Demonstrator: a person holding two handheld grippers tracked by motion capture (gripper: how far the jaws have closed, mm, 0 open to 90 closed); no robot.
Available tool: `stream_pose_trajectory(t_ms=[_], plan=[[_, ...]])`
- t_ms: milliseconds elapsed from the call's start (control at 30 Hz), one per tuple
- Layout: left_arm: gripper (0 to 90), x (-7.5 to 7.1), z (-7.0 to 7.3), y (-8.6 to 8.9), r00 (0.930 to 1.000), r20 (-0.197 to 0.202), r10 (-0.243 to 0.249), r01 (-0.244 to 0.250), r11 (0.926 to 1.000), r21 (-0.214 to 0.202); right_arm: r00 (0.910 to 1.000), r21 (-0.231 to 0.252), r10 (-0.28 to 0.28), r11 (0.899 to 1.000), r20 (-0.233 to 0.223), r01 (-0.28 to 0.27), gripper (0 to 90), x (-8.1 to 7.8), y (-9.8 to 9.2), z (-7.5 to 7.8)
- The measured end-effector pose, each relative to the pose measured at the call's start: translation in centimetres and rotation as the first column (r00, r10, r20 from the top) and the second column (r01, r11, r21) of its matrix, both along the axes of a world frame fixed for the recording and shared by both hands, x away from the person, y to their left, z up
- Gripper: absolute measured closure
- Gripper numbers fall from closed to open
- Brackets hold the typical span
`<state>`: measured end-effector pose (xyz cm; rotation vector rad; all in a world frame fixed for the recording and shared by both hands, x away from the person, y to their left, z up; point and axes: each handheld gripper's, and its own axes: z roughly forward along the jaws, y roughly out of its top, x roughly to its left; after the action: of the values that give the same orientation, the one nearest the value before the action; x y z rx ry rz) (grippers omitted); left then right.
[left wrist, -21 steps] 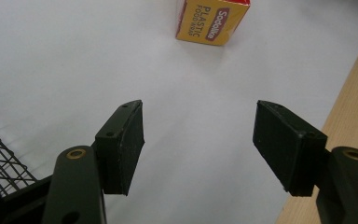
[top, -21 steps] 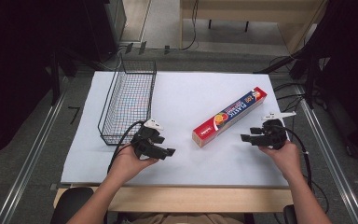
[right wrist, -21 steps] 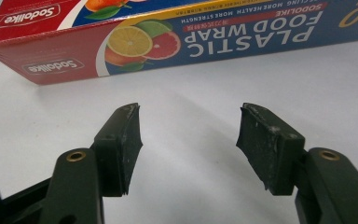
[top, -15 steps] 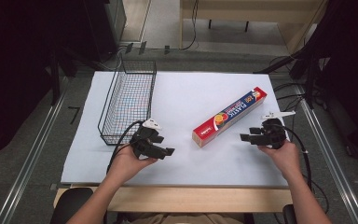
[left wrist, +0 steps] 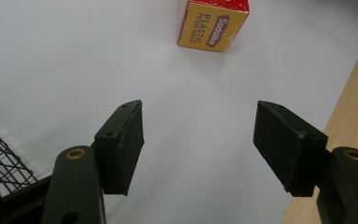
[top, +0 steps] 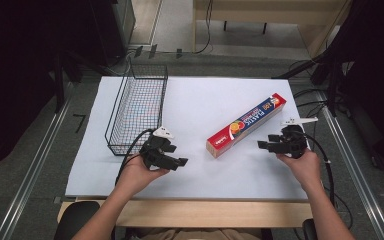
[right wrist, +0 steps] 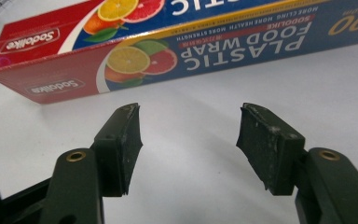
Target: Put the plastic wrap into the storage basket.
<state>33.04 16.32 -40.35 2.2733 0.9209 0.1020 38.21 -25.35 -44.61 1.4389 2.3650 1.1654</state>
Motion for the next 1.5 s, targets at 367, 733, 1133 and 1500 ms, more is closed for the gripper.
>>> stream_pose_trajectory(t_ms=[367, 733, 1133, 1500], plan=[[24.2, 2.2, 1.6, -5.5, 0.9985, 0.029, -0.047, 0.046, 0.9988, 0.014, 1.0000, -0.029, -0.003, 1.000, 0.005, 0.003, 40.3, -0.2, -0.3, -0.1], [24.3, 6.2, 1.0, -11.5, 0.9953, 0.027, -0.094, 0.092, 0.9942, 0.057, 1.0000, -0.025, -0.001, 1.000, -0.003, 0.001, 40.3, 0.0, -0.6, -0.4], [25.3, 10.4, 0.6, -16.2, 0.9936, 0.012, -0.113, 0.111, 0.9891, 0.096, 0.9999, -0.023, -0.002, 1.000, -0.011, 0.002, 40.3, 0.0, -0.8, -0.5], [27.6, 12.9, -0.2, -18.5, 0.9952, -0.007, -0.098, 0.098, 0.9887, 0.113, 0.9998, -0.012, -0.012, 1.000, -0.013, 0.011, 40.3, -0.1, -1.2, -0.5]])
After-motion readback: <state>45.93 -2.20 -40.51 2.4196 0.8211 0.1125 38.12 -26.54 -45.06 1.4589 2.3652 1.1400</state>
